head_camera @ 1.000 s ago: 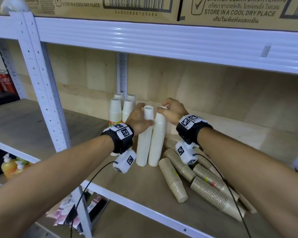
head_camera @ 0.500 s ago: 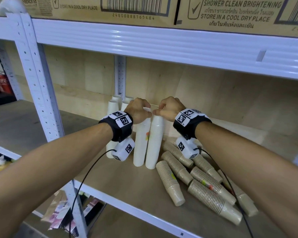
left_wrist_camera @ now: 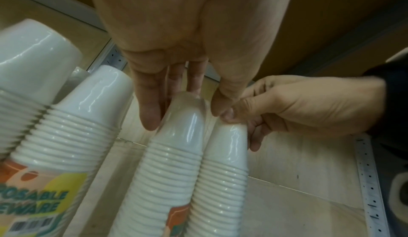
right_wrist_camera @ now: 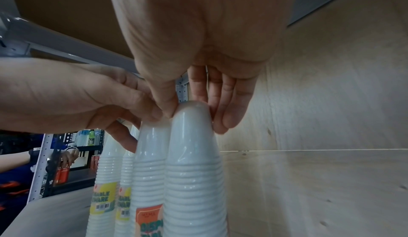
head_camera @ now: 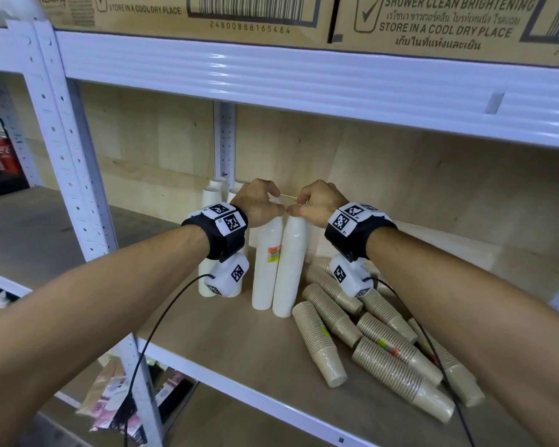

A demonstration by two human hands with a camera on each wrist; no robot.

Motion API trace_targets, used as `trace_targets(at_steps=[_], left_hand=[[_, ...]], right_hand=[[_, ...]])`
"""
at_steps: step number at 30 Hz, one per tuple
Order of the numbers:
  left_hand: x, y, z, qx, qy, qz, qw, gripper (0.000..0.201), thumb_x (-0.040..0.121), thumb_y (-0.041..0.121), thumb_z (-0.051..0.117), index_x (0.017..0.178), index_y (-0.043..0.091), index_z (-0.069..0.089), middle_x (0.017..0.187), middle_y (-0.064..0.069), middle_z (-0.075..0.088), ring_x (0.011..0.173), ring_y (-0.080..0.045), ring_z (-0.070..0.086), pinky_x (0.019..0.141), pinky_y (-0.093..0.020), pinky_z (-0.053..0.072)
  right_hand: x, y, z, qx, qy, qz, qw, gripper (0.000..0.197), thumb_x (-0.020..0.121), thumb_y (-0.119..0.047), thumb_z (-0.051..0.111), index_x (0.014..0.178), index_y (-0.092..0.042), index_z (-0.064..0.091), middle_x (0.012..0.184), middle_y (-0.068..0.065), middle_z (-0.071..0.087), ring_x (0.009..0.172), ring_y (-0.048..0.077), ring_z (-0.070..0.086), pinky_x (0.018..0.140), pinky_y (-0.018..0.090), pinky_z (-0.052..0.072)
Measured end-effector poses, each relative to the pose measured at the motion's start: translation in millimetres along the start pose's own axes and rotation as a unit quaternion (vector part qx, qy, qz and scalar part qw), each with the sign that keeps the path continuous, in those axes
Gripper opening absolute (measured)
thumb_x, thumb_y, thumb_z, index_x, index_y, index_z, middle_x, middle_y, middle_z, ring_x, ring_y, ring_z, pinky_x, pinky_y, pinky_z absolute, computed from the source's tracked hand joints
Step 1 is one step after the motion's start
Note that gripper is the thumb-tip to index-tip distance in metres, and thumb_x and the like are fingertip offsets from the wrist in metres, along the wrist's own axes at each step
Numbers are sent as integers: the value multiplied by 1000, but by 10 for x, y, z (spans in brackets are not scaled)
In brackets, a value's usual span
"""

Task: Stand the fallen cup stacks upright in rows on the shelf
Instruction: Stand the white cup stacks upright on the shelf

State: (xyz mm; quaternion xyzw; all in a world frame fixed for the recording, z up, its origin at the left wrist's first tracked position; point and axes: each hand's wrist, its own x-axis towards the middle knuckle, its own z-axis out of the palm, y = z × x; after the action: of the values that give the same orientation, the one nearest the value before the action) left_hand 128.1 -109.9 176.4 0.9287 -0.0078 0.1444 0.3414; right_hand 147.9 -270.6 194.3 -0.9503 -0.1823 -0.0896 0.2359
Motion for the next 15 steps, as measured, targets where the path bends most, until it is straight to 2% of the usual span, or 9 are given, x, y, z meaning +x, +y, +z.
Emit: trace_targets(at_steps=[2,5,11,13,15], left_hand=[[11,-2,-7,10,12,0,1000,38,83,27,72,118,14,65,113,-1,62,103,-18,59,78,-26,46],[8,25,-36,13,11,14,1000,32,84,18,70,115,12,69,118,-3,65,107,-19,61,85,-27,50],[0,33,-37,7,-8,17,1000,27,84,18,70,110,14,70,113,-4,66,107,-21,61,87,-31,52],[-5,34,-45,9,-6,20,1000,25,85,16,70,111,14,70,113,-5,65,107,-21,61,86,-29,51],[-21,47,-57,10,-7,25,1000,25,86,15,69,111,13,70,114,-5,66,107,-21,60,87,-29,50]], right_hand=[[-4,0,-8,1,1,0,1000,31,79,-38,72,95,-12,71,94,2,65,87,20,62,59,25,41],[-13,-3,-19,1,-4,1,1000,32,79,-39,73,96,-12,71,96,2,66,88,19,62,62,25,42],[-47,-15,-43,3,-13,-12,1000,29,80,-35,72,95,-9,72,93,3,66,85,18,60,55,21,39],[-55,-30,-49,4,-17,-12,1000,28,81,-32,71,98,-9,72,98,4,66,86,18,59,59,22,43],[-64,-39,-51,7,-24,-11,1000,30,82,-28,70,105,-10,72,107,5,66,92,19,59,71,25,47]])
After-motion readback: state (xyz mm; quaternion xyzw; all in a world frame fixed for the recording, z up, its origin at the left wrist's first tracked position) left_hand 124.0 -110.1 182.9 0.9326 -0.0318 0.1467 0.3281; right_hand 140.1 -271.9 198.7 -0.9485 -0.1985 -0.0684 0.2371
